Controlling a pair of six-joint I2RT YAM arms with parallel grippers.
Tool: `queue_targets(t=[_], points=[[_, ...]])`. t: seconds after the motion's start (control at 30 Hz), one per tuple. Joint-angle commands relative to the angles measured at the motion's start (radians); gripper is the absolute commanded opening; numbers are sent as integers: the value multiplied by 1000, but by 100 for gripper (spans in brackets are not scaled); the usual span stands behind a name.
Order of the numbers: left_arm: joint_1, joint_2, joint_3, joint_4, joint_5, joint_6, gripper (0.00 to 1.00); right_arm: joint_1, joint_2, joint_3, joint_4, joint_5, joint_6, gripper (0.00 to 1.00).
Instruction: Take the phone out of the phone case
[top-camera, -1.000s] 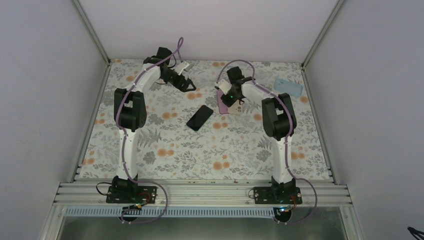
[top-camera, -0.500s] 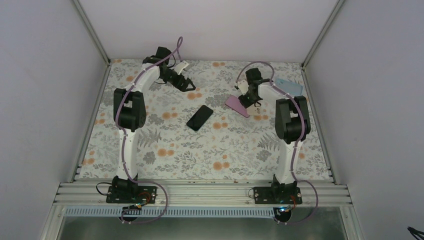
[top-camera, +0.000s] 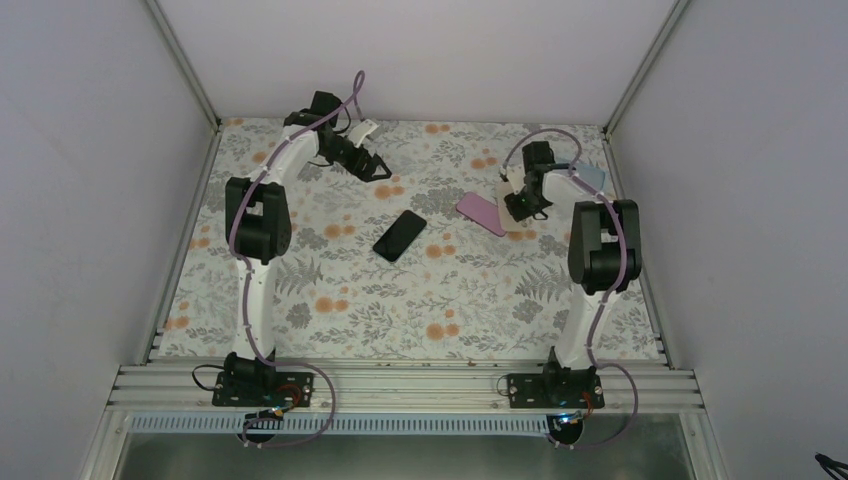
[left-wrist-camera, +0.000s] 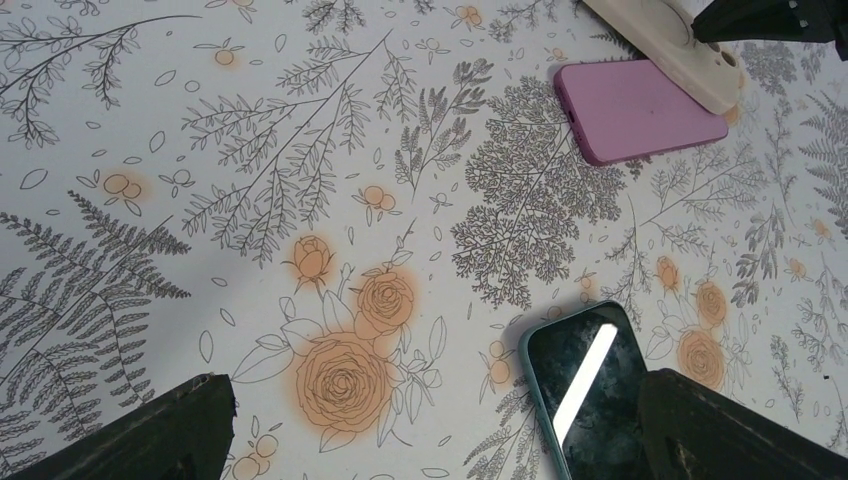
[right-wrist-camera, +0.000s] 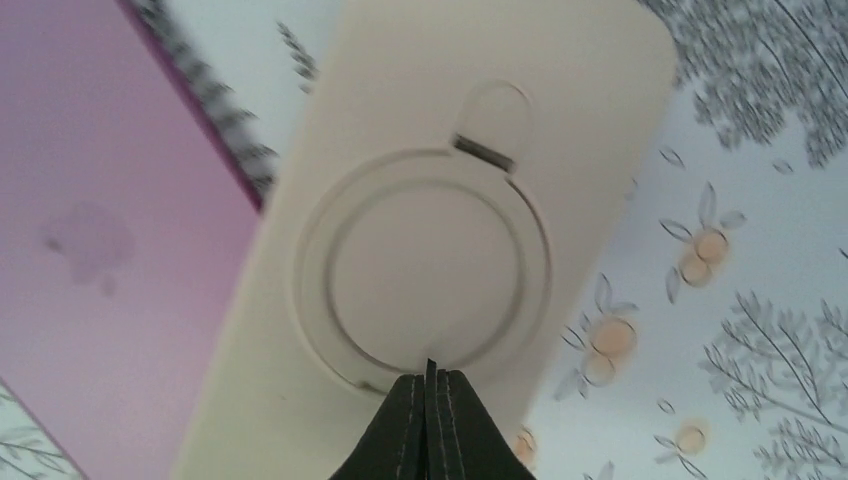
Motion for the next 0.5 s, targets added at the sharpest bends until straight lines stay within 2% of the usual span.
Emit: queue_targets(t=[0.0,0.07,0.17,0.27,0.33,0.4,0.47], points=[[8,-47,4,-5,34,9,100,-21,-50,-28,-6,-6,14,4],[6,-47,14,2,49,-6,100,-22,-88,-47,1,-41,10,5],[-30,-36,71,-7,28,-21,100,-21,-153,-70,7,-74,2,26],[-111,7,165,-39,-88,4,100,-18,-189,-92,-13,-105,-20,34],[-158,54,243,-58,-162,-6,100,-5,-214,-130,-3,-96,-34,34],[-183,97,305,-49,-202,-48,100,1,-234,-179,24,-50,-36,26],[-196,134,353,-13,-215,-105,100,2,-250,-232,43,-1,-41,13]])
